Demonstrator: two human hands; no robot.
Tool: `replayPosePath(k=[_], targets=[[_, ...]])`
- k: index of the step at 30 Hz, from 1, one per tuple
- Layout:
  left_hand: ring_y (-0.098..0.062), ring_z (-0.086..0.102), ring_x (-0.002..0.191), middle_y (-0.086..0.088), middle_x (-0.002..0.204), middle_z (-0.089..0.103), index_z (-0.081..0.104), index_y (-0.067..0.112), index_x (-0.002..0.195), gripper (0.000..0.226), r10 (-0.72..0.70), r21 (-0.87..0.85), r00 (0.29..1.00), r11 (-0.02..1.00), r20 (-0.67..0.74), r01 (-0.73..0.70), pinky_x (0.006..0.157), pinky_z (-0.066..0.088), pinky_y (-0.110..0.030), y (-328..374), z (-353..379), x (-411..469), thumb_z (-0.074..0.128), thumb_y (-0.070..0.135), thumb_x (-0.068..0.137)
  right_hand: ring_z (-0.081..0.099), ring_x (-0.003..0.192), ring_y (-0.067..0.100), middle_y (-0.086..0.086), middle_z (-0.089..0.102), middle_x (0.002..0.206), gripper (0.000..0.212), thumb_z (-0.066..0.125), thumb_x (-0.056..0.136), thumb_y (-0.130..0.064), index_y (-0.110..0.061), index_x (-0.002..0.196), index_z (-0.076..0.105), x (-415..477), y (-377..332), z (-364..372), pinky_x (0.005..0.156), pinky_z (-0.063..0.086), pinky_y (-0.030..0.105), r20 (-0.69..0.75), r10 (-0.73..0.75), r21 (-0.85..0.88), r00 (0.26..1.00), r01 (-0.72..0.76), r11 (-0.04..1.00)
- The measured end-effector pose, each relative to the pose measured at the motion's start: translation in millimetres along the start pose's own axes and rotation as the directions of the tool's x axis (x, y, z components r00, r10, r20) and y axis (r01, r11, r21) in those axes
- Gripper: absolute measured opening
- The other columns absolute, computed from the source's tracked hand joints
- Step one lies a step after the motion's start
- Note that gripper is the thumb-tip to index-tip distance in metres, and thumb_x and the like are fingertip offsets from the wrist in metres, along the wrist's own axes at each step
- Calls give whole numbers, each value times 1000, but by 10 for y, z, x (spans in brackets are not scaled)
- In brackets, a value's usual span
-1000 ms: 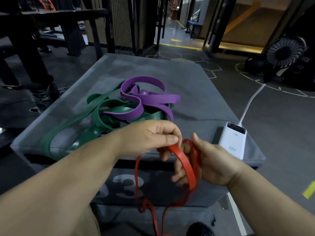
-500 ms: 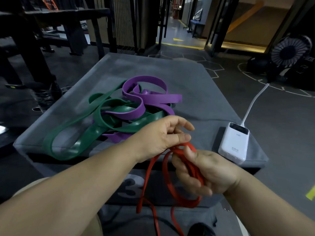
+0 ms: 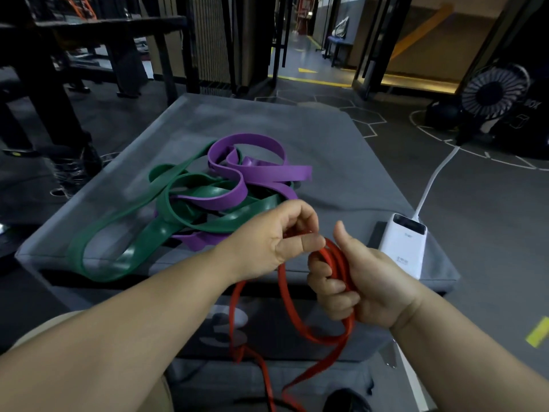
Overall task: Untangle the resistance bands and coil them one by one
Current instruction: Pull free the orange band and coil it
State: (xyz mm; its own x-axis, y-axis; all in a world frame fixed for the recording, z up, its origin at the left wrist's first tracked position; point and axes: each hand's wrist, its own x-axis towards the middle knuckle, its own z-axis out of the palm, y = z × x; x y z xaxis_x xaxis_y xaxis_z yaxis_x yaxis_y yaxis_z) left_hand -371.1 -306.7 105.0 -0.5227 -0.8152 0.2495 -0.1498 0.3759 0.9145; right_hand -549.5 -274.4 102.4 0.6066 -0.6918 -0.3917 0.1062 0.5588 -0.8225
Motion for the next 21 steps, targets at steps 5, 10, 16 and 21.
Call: replayPosePath(k=[5, 10, 16, 21], targets=[[-2, 60, 91, 17, 91, 61, 61, 33, 98, 27, 23, 23, 1000, 999, 14, -24, 86, 47, -22, -36, -80, -8, 74, 25, 77, 29, 36, 6, -1, 38, 60, 46, 53, 72, -65, -19, 68, 51, -12, 13, 16, 35, 29, 17, -10, -4, 13, 1000, 4, 1000], [-5, 63, 99, 16, 96, 67, 64, 32, 99, 19, -1, -78, 999, 997, 48, 4, 89, 48, -22, -44, -63, 4, 62, 19, 86, 36, 35, 8, -2, 41, 57, 41, 67, 78, -59, -19, 72, 56, 7, 27, -87, 38, 35, 19, 102, -100, 50, 990, 95, 994], [-6, 61, 81, 11, 79, 65, 63, 18, 100, 12, -25, -232, 994, 972, 106, 49, 79, 47, -20, -50, 32, -28, 56, 18, 90, 46, 42, 7, -1, 55, 59, 27, 57, 93, -38, -11, 91, 62, 38, 47, -145, 45, 39, 18, 396, -110, 105, 912, 74, 992], [-1, 56, 70, 12, 75, 61, 56, 17, 96, 9, -89, -414, 982, 897, 168, 152, 66, 45, -14, -51, 104, -56, 52, 19, 89, 40, 52, 8, -5, 51, 60, 37, 53, 96, -45, -12, 85, 66, 53, 46, -110, 52, 33, 21, 421, -128, 51, 898, 117, 992]])
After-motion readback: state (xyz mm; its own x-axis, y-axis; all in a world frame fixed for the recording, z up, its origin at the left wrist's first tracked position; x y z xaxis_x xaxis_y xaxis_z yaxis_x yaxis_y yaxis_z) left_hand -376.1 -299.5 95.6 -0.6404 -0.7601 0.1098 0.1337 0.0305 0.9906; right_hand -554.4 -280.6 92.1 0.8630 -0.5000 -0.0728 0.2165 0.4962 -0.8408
